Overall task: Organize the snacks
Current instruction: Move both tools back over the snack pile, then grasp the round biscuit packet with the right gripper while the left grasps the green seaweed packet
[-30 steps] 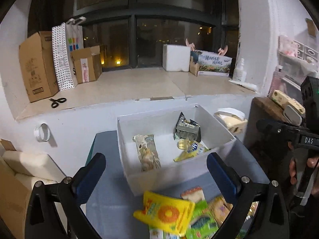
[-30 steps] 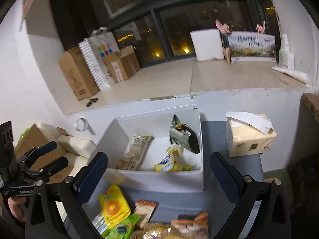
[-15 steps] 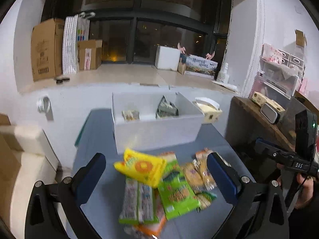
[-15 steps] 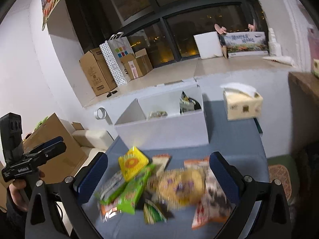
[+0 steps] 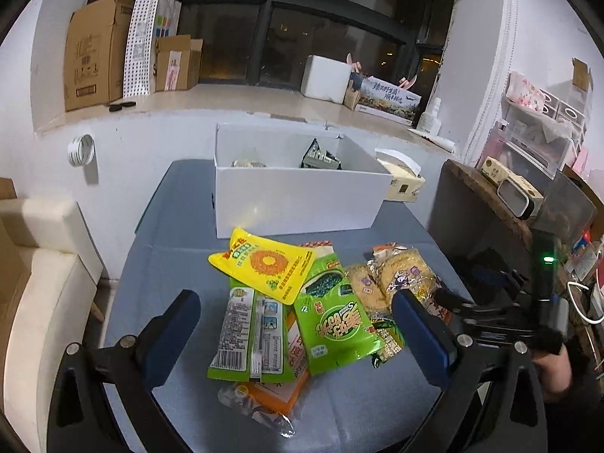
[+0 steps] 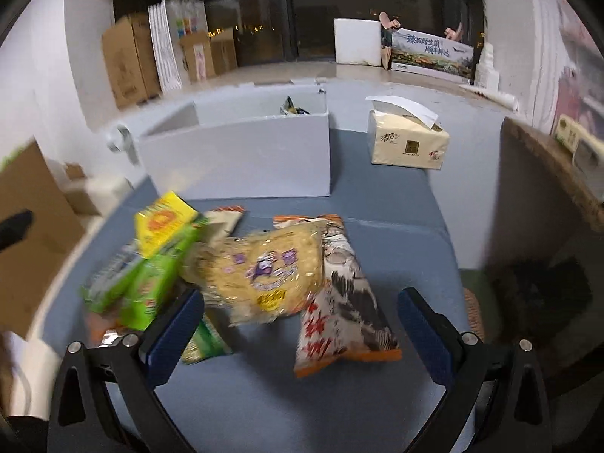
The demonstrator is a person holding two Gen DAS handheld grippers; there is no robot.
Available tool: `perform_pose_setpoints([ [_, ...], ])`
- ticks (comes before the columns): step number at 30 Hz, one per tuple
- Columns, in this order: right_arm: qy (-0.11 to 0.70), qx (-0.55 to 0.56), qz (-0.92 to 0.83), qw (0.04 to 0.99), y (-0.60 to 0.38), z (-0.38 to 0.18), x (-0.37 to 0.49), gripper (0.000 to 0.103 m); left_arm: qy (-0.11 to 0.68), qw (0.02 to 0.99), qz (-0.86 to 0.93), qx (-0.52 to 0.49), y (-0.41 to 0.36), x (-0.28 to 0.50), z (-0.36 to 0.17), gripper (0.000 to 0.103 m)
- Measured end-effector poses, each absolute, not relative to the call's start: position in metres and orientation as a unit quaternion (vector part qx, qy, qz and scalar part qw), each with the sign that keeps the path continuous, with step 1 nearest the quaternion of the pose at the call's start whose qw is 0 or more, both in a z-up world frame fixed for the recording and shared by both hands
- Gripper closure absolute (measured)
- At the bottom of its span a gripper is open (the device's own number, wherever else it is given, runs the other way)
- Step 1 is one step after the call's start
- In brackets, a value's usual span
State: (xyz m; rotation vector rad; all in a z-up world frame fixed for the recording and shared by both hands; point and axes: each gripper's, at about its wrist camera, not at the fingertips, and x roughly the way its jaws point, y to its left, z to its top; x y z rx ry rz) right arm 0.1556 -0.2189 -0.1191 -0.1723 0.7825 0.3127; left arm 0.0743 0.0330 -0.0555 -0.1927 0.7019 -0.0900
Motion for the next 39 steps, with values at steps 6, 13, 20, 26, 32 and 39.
perform_pose_setpoints([
  [6,0.396,-0.151,0.126,0.897,-0.179,-0.142,0.187,0.000,0.348,0.931,-0.045,-0.097,0.033,0.073,-0.061,0.000],
  [13,0.410,-0.194,0.086,0.887,-0.159,-0.171,0.202,0.000,0.355,0.929,-0.043,-0.096,0.034,0.075,-0.068,0.000],
  [20,0.396,-0.156,0.115,0.898,-0.173,-0.149,0.195,0.027,0.363,0.926,-0.037,-0.095,0.037,0.077,-0.074,0.000],
  [26,0.369,-0.085,0.150,0.913,-0.203,-0.117,0.170,0.027,0.379,0.919,-0.041,-0.098,0.036,0.083,-0.084,0.000],
  [32,0.358,-0.015,0.186,0.915,-0.237,-0.096,0.143,0.027,0.411,0.899,-0.090,-0.121,0.013,0.099,-0.102,0.000],
  [39,0.358,0.017,0.177,0.916,-0.260,-0.095,0.135,0.027,0.458,0.871,-0.108,-0.142,-0.020,0.143,-0.136,0.000],
])
